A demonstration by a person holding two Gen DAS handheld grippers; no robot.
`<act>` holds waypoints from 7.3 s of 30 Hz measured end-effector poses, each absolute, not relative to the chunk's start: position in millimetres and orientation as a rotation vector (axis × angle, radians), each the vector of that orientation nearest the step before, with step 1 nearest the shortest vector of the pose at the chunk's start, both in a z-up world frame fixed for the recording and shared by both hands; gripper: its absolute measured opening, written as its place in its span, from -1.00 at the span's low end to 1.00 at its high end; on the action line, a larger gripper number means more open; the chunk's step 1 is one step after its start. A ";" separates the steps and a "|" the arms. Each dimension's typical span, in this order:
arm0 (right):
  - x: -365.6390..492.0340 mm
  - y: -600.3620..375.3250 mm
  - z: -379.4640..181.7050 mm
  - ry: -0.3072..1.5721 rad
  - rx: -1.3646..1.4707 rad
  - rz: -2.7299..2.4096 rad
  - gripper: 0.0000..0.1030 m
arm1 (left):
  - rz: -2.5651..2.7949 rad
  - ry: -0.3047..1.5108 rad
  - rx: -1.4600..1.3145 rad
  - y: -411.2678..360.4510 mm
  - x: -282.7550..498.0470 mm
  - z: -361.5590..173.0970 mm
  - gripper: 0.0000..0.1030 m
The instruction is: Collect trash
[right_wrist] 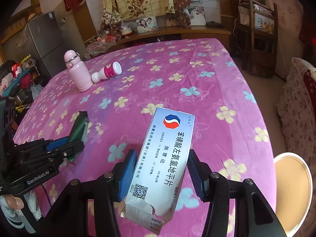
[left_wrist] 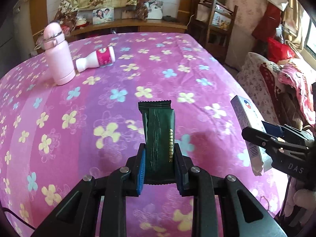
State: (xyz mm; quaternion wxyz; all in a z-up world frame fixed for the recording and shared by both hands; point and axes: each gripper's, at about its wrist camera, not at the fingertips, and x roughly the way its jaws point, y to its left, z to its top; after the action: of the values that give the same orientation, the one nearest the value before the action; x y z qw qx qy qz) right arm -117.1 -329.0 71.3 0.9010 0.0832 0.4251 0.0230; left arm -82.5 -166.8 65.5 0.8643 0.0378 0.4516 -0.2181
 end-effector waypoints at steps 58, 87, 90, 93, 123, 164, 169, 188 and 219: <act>-275.0 -559.1 57.1 0.863 0.441 -0.357 0.07 | -0.938 0.971 0.249 -419.0 -188.6 75.7 -0.48; -288.0 -592.4 41.7 0.851 0.531 -0.473 0.12 | -0.978 1.043 0.195 -455.0 -183.5 44.4 0.18; -289.4 -591.2 45.5 0.836 0.526 -0.473 0.12 | -0.953 1.022 0.205 -450.1 -183.6 46.4 0.18; -291.5 -587.7 51.7 0.816 0.509 -0.476 0.12 | -0.925 1.003 0.216 -444.9 -184.7 49.8 0.18; -354.9 -474.5 164.8 0.477 0.266 -0.634 0.40 | -0.787 0.586 0.166 -346.3 -233.8 147.2 0.18; -366.6 -436.8 188.6 0.416 0.194 -0.627 0.47 | -0.748 0.533 0.144 -315.9 -244.3 159.6 0.19; -366.1 -436.6 187.3 0.418 0.196 -0.624 0.47 | -0.749 0.536 0.146 -315.3 -244.1 158.9 0.19; -361.1 -434.9 184.6 0.428 0.193 -0.616 0.47 | -0.746 0.555 0.148 -316.1 -237.9 153.6 0.19; -360.7 -440.4 178.4 0.437 0.208 -0.623 0.47 | -0.758 0.556 0.173 -321.6 -244.9 149.2 0.19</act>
State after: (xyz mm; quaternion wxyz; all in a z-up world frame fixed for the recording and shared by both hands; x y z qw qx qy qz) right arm -360.7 -440.4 178.4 0.9232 0.1012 0.2129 -0.3035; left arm -244.9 -321.6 149.2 0.8880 0.0832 0.2674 -0.3648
